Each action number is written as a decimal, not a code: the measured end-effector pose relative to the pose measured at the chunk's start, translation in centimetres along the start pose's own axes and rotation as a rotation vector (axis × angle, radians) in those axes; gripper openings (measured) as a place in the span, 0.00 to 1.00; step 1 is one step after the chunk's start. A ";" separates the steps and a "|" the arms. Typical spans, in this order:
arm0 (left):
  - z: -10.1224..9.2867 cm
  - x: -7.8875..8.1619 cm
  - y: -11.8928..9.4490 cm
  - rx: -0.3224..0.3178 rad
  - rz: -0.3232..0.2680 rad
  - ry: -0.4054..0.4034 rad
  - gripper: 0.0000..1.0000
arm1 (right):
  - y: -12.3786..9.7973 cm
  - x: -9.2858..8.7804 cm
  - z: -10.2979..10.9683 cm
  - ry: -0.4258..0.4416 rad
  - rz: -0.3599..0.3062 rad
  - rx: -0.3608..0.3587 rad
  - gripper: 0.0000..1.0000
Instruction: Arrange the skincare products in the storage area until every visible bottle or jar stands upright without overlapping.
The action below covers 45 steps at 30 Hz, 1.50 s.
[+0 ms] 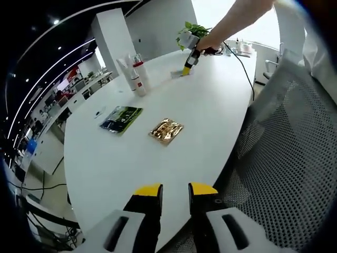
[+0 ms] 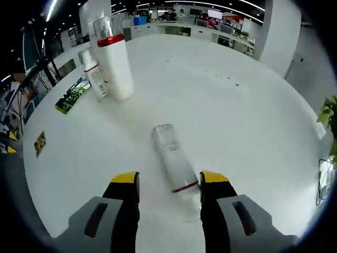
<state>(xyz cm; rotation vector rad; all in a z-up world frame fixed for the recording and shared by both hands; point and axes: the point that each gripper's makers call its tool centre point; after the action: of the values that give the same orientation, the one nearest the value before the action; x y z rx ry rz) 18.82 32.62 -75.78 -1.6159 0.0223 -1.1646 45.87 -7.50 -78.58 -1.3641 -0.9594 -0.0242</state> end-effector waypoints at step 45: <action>-0.9 0.9 -0.1 -0.021 -0.015 -0.003 0.23 | -12.7 5.6 28.0 0.294 -0.449 0.503 0.18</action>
<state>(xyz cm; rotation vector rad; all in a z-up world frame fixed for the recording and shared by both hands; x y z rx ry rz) 18.59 31.49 -75.22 -1.6392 0.0202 -1.1768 27.03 14.97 -67.80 -0.6455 -0.9249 -0.2957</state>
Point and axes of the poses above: the point that each gripper's makers call its tool centre point, and the gripper's own axes: y roughly forward along the fingers, z roughly to its left, x roughly out of its top, and after that the axes turned 8 degrees about -y, right-handed
